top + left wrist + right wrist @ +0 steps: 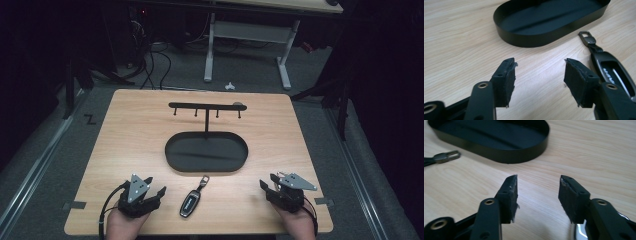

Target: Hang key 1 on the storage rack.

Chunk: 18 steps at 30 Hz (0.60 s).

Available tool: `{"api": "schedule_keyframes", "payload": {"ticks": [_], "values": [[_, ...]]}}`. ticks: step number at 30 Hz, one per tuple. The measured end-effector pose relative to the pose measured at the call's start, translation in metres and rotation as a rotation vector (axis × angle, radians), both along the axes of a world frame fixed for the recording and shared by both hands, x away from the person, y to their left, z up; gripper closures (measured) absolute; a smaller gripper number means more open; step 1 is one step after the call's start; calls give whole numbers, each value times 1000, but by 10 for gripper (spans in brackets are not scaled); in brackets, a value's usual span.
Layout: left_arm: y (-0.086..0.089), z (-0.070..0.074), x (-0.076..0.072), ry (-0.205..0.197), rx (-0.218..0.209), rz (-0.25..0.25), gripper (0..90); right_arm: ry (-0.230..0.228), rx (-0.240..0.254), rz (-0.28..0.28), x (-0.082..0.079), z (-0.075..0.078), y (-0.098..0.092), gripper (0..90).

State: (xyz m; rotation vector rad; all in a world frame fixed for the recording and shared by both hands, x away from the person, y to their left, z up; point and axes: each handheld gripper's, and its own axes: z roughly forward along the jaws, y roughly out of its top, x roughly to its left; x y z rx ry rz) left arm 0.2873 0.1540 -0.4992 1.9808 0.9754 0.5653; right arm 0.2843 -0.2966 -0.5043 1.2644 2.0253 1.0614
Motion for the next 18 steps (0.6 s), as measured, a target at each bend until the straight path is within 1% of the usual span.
{"api": "schedule_keyframes", "payload": {"ticks": [2, 3, 4, 5, 6, 7, 8, 9, 11, 13, 14, 15, 16, 17, 18], "values": [[6, -6, -5, -16, -27, 10, 444, 2, -5, 11, 0, 0, 3, 533], [9, -12, -7, -11, -21, 3, 451, 16, -11, 34, 0, -2, 9, 550], [9, -12, -7, -11, -21, 3, 439, 16, -11, 34, 0, -2, 9, 550], [11, -12, -5, -11, 35, -4, 402, 23, -10, 58, 0, -2, 17, 576], [11, -12, -5, -11, 35, -4, 393, 23, -10, 58, 0, -2, 17, 576], [14, -10, -6, -30, 52, -1, 393, 28, -8, 71, 0, -2, 19, 587], [17, -9, -6, -33, 35, 5, 394, 32, -4, 97, 0, -2, 25, 592], [21, -9, -5, -27, 6, 12, 392, 32, -15, 125, 1, -2, 35, 604], [25, -11, -4, -24, -12, 28, 392, 39, -8, 135, 1, -2, 38, 604], [28, -13, -3, -14, -18, 34, 386, 53, 17, 161, 3, -2, 47, 609], [31, -15, -2, -14, -17, 43, 382, 74, 29, 195, 4, -3, 57, 690], [31, -15, -2, -14, -17, 43, 379, 74, 29, 195, 4, -3, 57, 690], [32, -15, -2, -17, -20, 47, 379, 63, 24, 210, 3, -3, 63, 751], [34, -15, -1, -19, -32, 52, 373, 50, 16, 228, 1, -3, 69, 786], [36, -14, -1, -22, -47, 55, 370, 38, -5, 246, 0, -2, 76, 805]]}}
